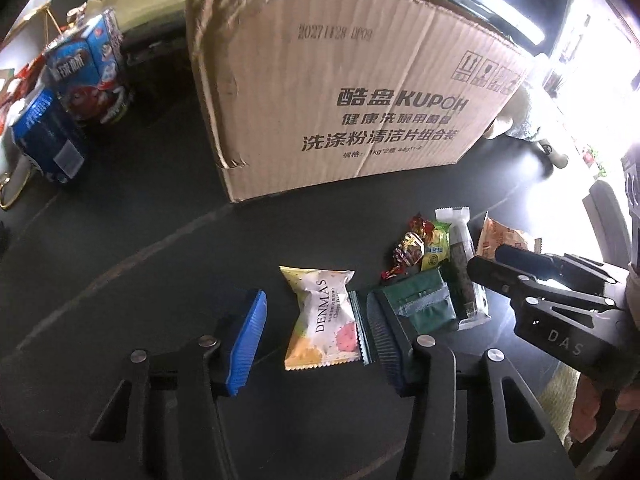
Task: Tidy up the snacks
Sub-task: 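Grasp the DENMAS wafer with the left gripper while the right gripper grasps the granola bar, then lift both held snacks up toward the box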
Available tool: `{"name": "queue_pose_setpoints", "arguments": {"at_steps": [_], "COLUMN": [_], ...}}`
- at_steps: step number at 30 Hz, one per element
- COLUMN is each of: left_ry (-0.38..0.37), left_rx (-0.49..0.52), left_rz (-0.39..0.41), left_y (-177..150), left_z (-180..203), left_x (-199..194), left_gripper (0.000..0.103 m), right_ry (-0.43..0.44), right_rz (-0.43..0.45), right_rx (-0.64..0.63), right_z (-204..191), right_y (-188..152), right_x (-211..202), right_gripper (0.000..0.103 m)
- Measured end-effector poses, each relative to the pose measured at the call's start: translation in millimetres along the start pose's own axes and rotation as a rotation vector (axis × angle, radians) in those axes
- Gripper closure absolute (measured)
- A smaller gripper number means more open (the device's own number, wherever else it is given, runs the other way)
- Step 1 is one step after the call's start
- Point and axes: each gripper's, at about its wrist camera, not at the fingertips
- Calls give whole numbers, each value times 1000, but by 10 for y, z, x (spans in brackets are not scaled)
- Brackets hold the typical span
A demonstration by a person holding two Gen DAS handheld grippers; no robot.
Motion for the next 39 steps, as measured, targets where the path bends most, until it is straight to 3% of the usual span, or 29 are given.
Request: {"name": "queue_pose_setpoints", "arguments": {"at_steps": [21,26,39], "left_ry": [-39,-24,34], "left_rx": [-29,-22,-7], "left_rz": [-66,-62,-5], "left_y": [42,73,123], "left_z": [-140,-96,20], "left_x": [291,311,69], "left_gripper": [66,68,69], "right_ry": [-15,0,10], "right_rz": [-49,-57,-17], "right_rx": [32,41,47], "right_z": [94,146,169], "right_y": [151,170,60], "right_x": [325,361,179], "right_gripper": [74,81,82]}}
Point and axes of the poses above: each gripper's, at about its wrist camera, not at the fingertips, and x roughly the way its jaws point, z to its right, y to its top, and after that the axes turned 12 degrees about x, right-handed
